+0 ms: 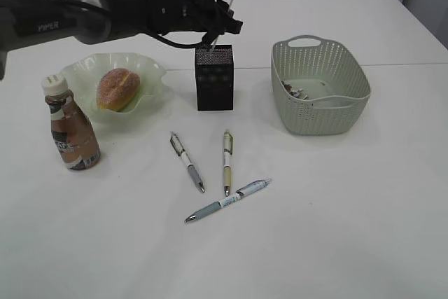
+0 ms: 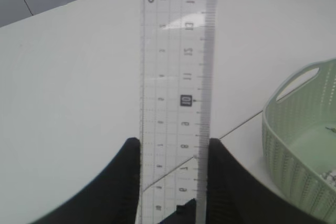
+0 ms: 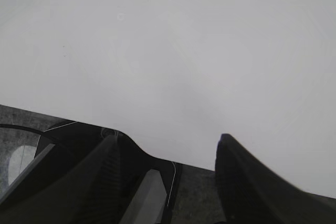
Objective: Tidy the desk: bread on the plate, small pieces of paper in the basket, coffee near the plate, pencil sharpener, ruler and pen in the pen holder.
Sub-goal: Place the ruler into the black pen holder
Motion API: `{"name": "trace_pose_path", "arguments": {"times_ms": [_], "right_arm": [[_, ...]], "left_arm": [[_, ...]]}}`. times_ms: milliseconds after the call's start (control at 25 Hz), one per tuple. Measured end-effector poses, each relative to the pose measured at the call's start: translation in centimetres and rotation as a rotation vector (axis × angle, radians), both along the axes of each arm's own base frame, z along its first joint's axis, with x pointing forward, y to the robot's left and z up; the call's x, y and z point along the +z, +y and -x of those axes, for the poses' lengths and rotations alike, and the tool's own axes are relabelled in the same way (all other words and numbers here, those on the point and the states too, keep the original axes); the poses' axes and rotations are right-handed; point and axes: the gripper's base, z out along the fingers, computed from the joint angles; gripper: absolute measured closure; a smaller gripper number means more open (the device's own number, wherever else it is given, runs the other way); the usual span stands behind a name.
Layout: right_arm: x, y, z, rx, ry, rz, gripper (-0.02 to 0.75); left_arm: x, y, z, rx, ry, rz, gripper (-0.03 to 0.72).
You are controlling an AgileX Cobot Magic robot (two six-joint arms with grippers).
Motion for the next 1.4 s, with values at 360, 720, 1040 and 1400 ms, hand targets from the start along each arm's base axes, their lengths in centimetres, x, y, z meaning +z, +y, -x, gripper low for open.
{"name": "trace_pose_path", "arguments": {"times_ms": [360, 720, 1040, 1400], "right_arm": [[0.0, 0.0, 0.0, 0.0, 0.0, 0.0, 0.286], [0.0, 0.0, 0.0, 0.0, 0.0, 0.0, 0.286], [0.0, 0.0, 0.0, 0.0, 0.0, 0.0, 0.286], [0.0, 0.0, 0.0, 0.0, 0.0, 0.0, 0.286]], "left_arm": [[-1.08, -0.46, -0.05, -0.002, -0.002, 0.005, 0.431], [-1.06, -0.48, -0.05, 0.009, 0.014, 0.037, 0.431], [-1.05, -0.48, -0.04, 0.016, 0.025, 0.057, 0.431], [-1.02, -0.71, 0.07, 0.014, 0.025, 0.066, 0.431]]}}
